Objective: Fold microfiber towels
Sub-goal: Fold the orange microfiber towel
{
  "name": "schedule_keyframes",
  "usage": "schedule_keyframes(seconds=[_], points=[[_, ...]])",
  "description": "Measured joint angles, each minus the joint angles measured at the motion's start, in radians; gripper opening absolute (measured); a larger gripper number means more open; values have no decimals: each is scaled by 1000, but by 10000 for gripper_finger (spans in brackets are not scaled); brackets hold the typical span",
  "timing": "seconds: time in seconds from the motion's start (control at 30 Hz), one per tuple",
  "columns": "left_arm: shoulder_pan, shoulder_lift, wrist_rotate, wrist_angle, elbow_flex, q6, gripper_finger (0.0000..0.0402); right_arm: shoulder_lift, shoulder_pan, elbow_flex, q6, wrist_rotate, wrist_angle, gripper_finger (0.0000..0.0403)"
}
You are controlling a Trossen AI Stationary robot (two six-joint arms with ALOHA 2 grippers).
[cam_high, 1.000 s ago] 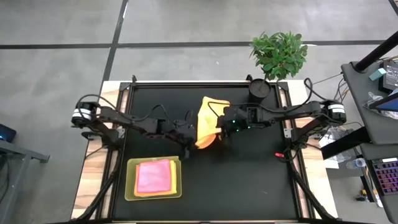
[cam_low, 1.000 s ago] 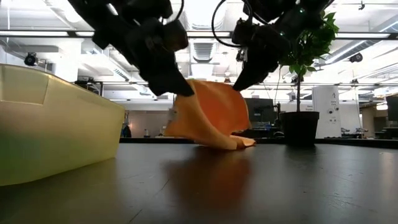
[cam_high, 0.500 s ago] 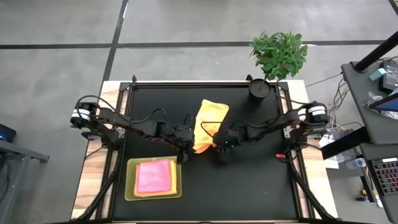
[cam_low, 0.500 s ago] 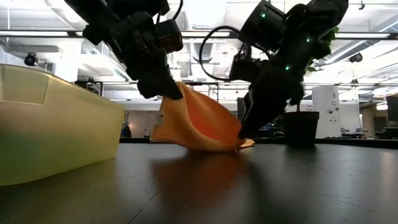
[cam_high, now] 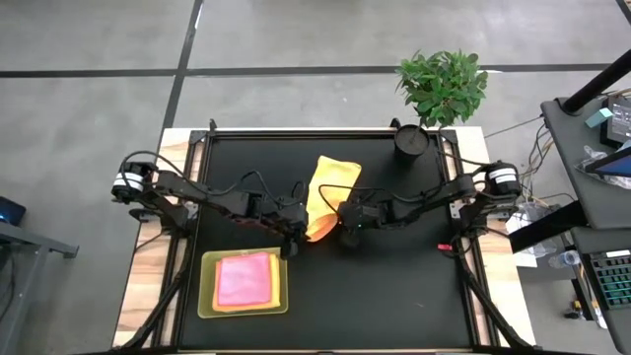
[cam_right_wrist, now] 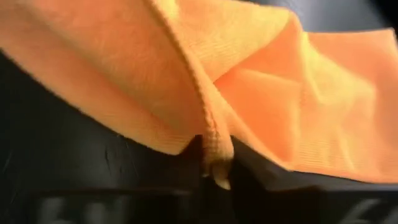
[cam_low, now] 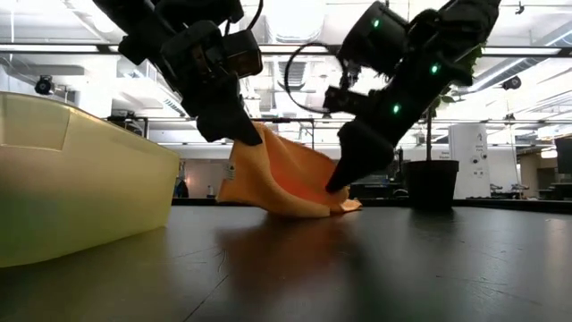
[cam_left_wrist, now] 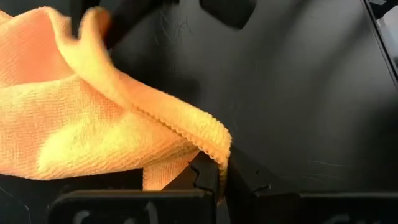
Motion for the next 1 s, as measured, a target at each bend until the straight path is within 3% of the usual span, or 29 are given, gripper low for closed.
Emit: schedule_keyframes(seconds=[0.07,0.13,0.37,0.57,0.8,1.0], points=[[0,0,0,-1,0,0,0,-29,2,0,-23,0,-23,43],[0,-6,0,-11,0,0,0,-68,2,0,-52,0,-50,20],[0,-96,-7,-191,60,37,0,-261,-1,74,-154,1,-212,9],[3,-237,-56,-351,149,117,0,-382,-1,253,-287,0,-366,9],[35,-378,-92,-448,256,261,0,-367,-34,529,-430,0,-561,9],[141,-454,-95,-536,328,325,0,-296,-124,689,-563,9,-644,9]])
